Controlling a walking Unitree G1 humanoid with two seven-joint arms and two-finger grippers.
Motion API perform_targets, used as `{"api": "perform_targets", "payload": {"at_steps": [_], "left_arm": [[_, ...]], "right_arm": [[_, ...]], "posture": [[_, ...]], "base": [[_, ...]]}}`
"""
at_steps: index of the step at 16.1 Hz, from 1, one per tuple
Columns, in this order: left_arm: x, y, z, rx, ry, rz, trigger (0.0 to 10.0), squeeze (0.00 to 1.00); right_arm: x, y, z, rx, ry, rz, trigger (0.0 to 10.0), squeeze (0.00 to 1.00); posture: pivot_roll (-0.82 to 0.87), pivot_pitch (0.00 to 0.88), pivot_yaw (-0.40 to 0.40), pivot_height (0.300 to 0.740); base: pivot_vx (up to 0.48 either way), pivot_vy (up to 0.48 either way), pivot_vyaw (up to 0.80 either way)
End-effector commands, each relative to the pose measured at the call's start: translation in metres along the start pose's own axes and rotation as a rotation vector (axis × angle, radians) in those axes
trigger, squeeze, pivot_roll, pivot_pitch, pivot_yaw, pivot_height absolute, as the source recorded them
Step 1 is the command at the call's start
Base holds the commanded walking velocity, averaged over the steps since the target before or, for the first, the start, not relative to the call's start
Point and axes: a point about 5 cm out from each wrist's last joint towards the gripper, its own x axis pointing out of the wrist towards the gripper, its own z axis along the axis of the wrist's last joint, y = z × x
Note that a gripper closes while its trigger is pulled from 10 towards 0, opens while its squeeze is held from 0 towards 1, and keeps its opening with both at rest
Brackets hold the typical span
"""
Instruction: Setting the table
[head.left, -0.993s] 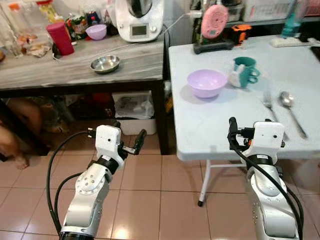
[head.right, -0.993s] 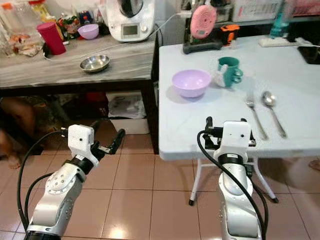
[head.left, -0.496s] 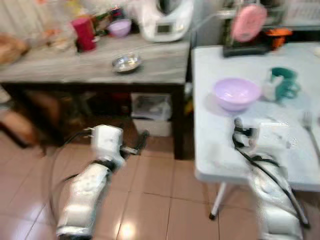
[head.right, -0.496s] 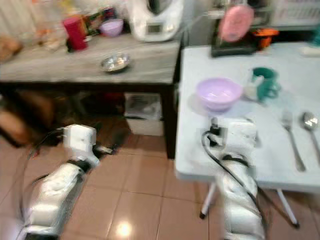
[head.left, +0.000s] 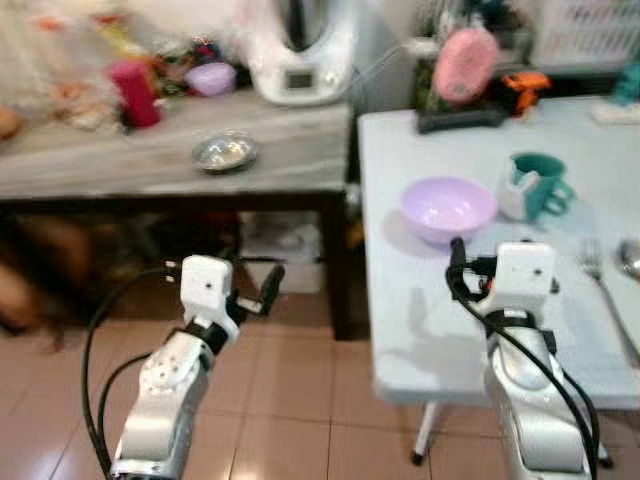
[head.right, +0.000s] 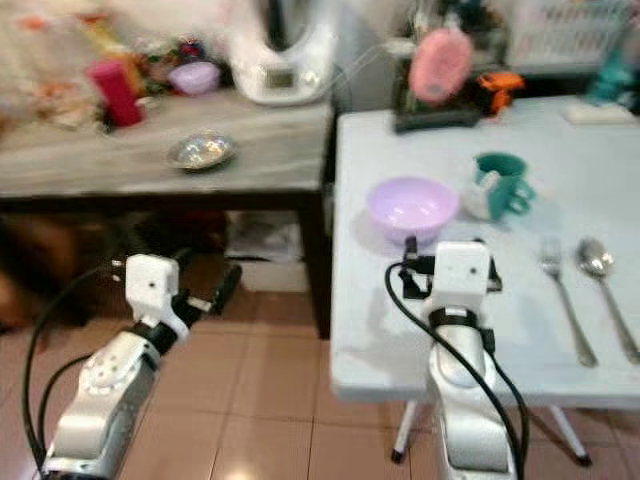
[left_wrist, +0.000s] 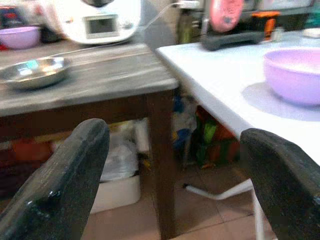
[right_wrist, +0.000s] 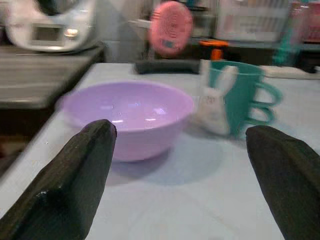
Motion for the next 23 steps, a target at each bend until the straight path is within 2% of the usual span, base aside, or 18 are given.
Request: {"api": "perform_targets", "payload": {"at_steps": [1, 3, 6, 8, 11, 13, 16, 23], "left_arm": [[0.002, -0.005, 0.002, -0.004, -0.004, -0.034, 10.0, 0.0], [-0.001, -0.007, -0.001, 0.027, 0.01, -0.072, 10.0, 0.0], [-0.005, -0.01, -0.001, 0.072, 0.013, -0.138, 10.0, 0.0], [-0.008, -0.013, -0.001, 0.125, 0.032, -0.239, 10.0, 0.0], [-0.012, -0.016, -0.003, 0.16, 0.049, -0.329, 10.0, 0.0], [-0.014, -0.022, -0.004, 0.191, 0.051, -0.437, 10.0, 0.0], [-0.011, -0.023, -0.003, 0.21, 0.047, -0.477, 10.0, 0.0], [-0.01, -0.031, -0.005, 0.179, 0.034, -0.481, 10.0, 0.0]], "right_arm": [[0.001, -0.002, 0.002, -0.024, -0.004, -0.01, 10.0, 0.0], [-0.002, 0.005, 0.005, 0.013, -0.011, 0.072, 10.0, 0.0], [-0.004, 0.0, 0.007, 0.005, -0.03, 0.058, 10.0, 0.0], [0.0, -0.012, 0.01, -0.076, -0.037, 0.044, 10.0, 0.0], [0.002, -0.016, 0.011, -0.105, -0.034, 0.052, 10.0, 0.0], [0.001, -0.021, 0.01, -0.151, -0.019, 0.045, 10.0, 0.0], [0.005, -0.028, 0.014, -0.199, -0.012, 0.036, 10.0, 0.0], [0.013, -0.036, 0.025, -0.218, -0.018, 0.031, 10.0, 0.0]], "posture": [[-0.24, 0.044, 0.106, 0.74], [-0.24, 0.049, 0.102, 0.74], [-0.24, 0.054, 0.1, 0.74], [-0.24, 0.066, 0.098, 0.74], [-0.24, 0.073, 0.097, 0.74], [-0.24, 0.077, 0.097, 0.74], [-0.25, 0.081, 0.098, 0.74], [-0.26, 0.081, 0.093, 0.74]], "base": [[0.0, 0.0, 0.0], [0.0, 0.0, 0.0], [0.0, 0.0, 0.0], [0.0, 0.0, 0.0], [0.0, 0.0, 0.0], [0.0, 0.0, 0.0], [0.0, 0.0, 0.0], [0.0, 0.0, 0.0]]}}
